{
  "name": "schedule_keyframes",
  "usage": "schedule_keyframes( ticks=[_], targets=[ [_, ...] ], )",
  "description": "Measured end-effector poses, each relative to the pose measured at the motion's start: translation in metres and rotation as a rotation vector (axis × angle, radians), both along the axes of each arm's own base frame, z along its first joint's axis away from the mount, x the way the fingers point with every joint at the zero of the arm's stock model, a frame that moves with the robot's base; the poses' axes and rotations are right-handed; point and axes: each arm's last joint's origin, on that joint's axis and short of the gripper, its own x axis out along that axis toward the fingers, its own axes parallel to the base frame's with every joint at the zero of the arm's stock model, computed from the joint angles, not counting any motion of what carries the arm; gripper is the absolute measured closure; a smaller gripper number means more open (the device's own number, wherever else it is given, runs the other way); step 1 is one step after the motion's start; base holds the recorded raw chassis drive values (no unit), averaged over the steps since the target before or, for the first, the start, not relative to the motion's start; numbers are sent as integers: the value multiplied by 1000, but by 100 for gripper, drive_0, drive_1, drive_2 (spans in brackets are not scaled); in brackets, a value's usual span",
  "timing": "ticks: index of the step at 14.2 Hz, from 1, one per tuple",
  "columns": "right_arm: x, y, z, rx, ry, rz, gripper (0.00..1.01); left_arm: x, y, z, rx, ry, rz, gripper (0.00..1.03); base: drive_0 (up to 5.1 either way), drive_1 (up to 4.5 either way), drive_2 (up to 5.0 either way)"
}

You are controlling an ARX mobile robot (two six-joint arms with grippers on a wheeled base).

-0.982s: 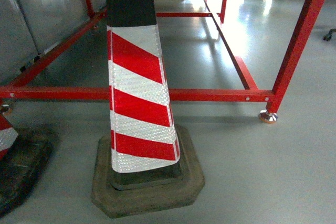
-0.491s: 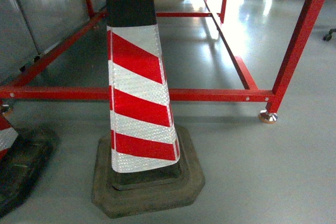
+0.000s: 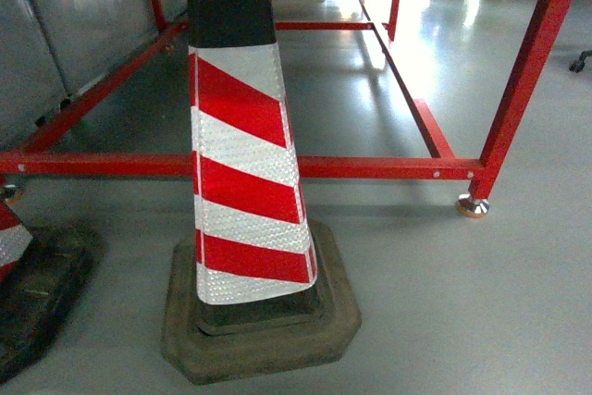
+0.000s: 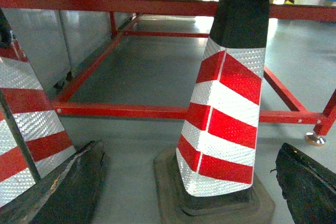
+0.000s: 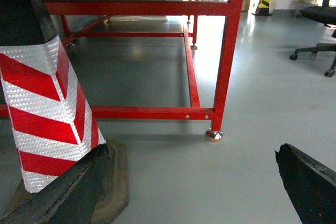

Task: Pick blue part to blue bin on bottom shelf

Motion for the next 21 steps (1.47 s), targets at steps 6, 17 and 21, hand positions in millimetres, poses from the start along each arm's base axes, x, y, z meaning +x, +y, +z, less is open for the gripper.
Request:
schedule_keyframes(
  ticks=[6, 17, 21],
  targets=[
    [0, 0, 0, 0, -2, 0, 3, 0, 0, 0, 5, -1, -1, 5, 0, 0, 0],
    [0, 0, 0, 0, -1, 0, 3, 0, 0, 0, 10, 0, 2, 5, 0, 0, 0],
    [0, 0, 0, 1, 0, 1, 3, 0, 0, 0, 11, 0, 0, 5, 0, 0, 0]
  ],
)
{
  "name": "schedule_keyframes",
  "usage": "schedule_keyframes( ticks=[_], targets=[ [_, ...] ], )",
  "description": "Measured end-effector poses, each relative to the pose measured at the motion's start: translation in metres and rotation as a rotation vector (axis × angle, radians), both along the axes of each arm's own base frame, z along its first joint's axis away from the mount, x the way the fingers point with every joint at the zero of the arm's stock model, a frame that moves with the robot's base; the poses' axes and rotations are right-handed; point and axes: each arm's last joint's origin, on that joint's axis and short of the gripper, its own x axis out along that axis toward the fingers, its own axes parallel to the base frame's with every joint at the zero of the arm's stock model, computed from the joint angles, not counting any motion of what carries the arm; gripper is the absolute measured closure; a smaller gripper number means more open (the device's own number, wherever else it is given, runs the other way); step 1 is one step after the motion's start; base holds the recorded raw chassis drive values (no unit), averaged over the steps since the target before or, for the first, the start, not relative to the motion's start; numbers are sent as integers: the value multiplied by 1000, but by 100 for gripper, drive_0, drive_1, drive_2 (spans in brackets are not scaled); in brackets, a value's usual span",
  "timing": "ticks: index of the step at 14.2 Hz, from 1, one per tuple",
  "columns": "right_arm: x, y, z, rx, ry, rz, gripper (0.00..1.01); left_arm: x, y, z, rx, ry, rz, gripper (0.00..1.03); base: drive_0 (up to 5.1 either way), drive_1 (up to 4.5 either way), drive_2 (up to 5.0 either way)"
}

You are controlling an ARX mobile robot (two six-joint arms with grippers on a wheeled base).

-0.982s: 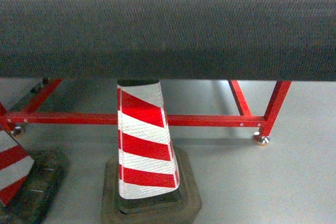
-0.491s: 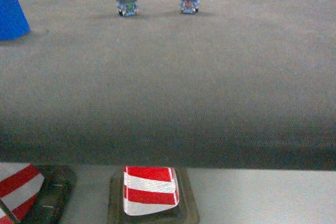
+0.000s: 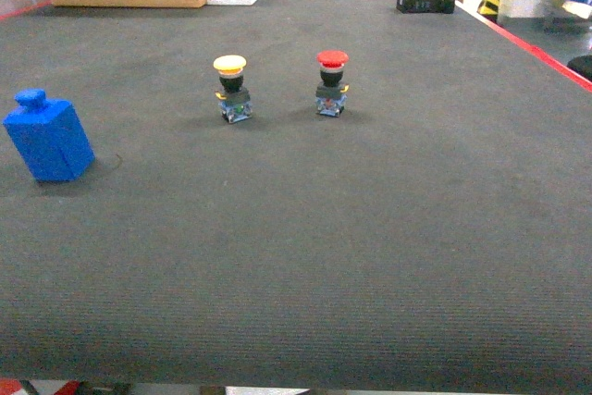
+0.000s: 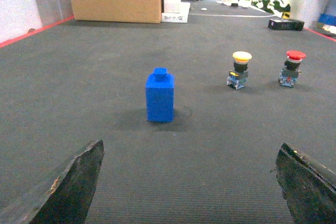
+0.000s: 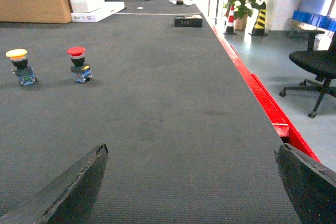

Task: Pick blue part to blue bin on bottom shelf

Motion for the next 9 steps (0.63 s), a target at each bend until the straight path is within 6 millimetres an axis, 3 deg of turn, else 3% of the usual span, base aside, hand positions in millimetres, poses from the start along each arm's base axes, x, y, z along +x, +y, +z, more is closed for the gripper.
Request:
schedule_keyframes(
  ticks=[9],
  targets=[
    [0, 0, 0, 0, -1, 0, 3, 0, 0, 0, 0, -2, 1, 5, 0, 0, 0]
  ],
)
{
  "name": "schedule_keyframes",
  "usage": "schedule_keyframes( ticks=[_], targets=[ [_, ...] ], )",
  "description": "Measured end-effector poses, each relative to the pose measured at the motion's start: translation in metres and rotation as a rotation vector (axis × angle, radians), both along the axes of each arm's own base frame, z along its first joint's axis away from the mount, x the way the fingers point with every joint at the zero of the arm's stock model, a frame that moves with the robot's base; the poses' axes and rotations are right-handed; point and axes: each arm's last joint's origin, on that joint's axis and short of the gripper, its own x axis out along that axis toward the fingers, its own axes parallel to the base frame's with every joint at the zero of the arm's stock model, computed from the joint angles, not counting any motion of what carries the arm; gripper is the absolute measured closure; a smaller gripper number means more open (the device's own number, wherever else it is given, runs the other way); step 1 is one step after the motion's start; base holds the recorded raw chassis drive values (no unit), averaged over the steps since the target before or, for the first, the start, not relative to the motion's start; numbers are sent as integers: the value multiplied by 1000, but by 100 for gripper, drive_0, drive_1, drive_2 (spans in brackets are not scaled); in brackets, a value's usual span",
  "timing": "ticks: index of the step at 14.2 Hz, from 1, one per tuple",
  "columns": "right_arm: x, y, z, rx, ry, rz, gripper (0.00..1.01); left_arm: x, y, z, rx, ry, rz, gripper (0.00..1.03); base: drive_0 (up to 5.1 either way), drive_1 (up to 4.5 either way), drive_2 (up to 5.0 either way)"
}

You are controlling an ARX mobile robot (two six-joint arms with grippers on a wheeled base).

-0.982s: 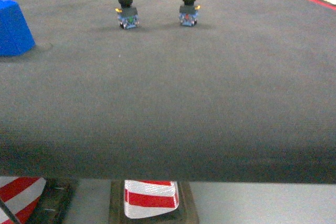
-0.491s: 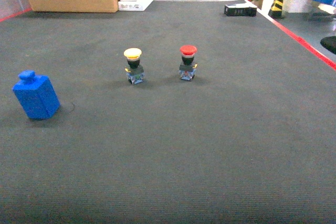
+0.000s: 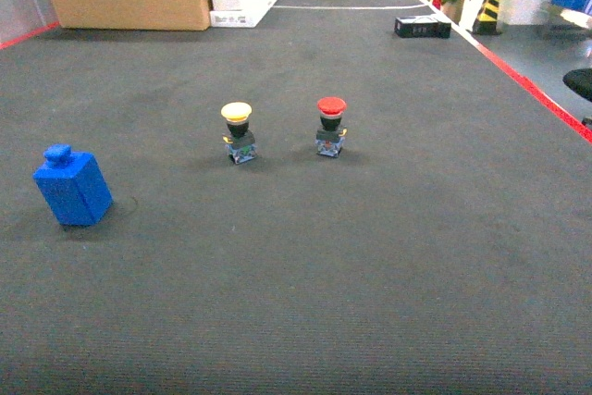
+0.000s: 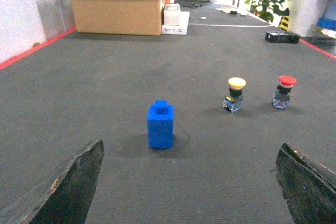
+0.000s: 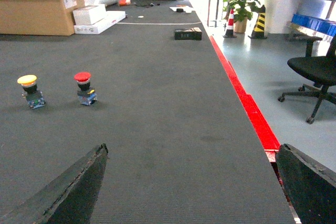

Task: Pick blue part to blue bin on bottom shelf

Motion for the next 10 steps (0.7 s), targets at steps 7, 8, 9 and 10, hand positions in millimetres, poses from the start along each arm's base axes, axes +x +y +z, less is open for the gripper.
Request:
schedule_keyframes(
  ticks=[7, 8, 9, 10],
  targets=[
    [0, 0, 0, 0, -1, 1, 3, 17, -6, -5, -57, 157, 128, 5, 0, 0, 0],
    [0, 0, 0, 0, -1, 0, 3, 34, -5, -4, -66, 156, 150, 5, 0, 0, 0],
    [0, 0, 0, 0, 0, 0, 3, 56, -4, 3, -76, 134, 133, 5, 0, 0, 0],
    [0, 0, 0, 0, 0, 0, 3, 84, -4, 13, -85, 104, 106, 5, 0, 0, 0]
  ],
)
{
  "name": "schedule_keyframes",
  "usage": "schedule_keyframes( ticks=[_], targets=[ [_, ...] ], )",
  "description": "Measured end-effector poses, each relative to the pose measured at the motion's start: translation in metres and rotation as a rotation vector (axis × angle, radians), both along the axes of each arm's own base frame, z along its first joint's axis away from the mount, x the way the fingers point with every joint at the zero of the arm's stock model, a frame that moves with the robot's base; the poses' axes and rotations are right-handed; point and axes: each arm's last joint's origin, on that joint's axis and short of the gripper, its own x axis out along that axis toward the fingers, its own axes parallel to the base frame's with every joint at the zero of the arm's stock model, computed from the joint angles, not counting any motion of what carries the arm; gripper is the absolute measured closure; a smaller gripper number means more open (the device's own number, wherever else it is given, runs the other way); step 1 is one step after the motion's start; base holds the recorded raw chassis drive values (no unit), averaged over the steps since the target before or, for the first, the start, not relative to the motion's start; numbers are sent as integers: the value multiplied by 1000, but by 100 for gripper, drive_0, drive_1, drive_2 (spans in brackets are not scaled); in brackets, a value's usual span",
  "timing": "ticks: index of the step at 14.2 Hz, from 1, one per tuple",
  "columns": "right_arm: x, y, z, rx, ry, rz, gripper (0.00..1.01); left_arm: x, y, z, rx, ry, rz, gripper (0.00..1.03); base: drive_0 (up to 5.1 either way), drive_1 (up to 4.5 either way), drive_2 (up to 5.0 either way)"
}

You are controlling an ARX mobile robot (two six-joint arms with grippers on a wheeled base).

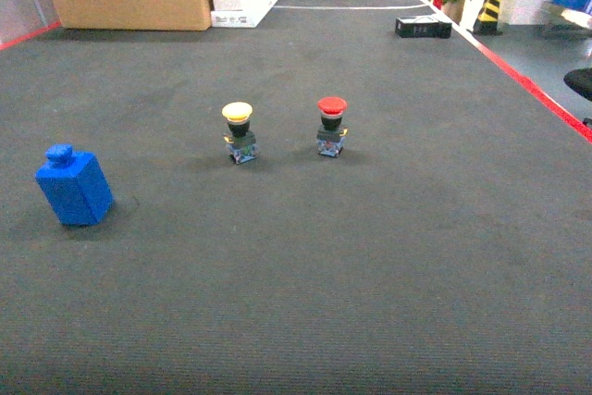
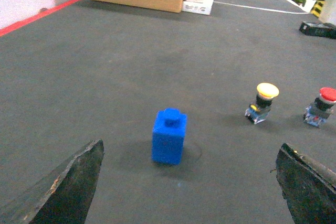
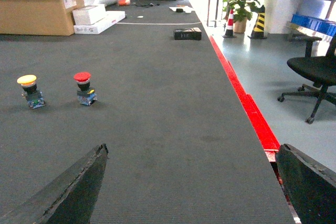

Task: Pick blue part to blue bin on bottom shelf

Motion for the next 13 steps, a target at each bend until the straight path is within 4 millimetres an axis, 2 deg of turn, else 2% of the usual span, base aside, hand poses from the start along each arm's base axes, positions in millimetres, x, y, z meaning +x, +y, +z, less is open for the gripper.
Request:
schedule_keyframes(
  ticks=[1, 3, 6, 13],
  targets=[
    [0, 0, 0, 0, 0, 0, 3, 28, 1, 2, -8, -2, -27, 5, 0, 0, 0],
    [0, 0, 0, 0, 0, 0, 3, 74, 3, -26, -11, 108, -40, 5, 0, 0, 0],
    [0, 0, 0, 0, 0, 0, 3, 123, 10, -62, 24, 198, -51, 5, 0, 0, 0],
    [0, 0, 0, 0, 0, 0, 3, 185, 22, -103, 56, 286, -49, 5, 0, 0, 0]
  ],
)
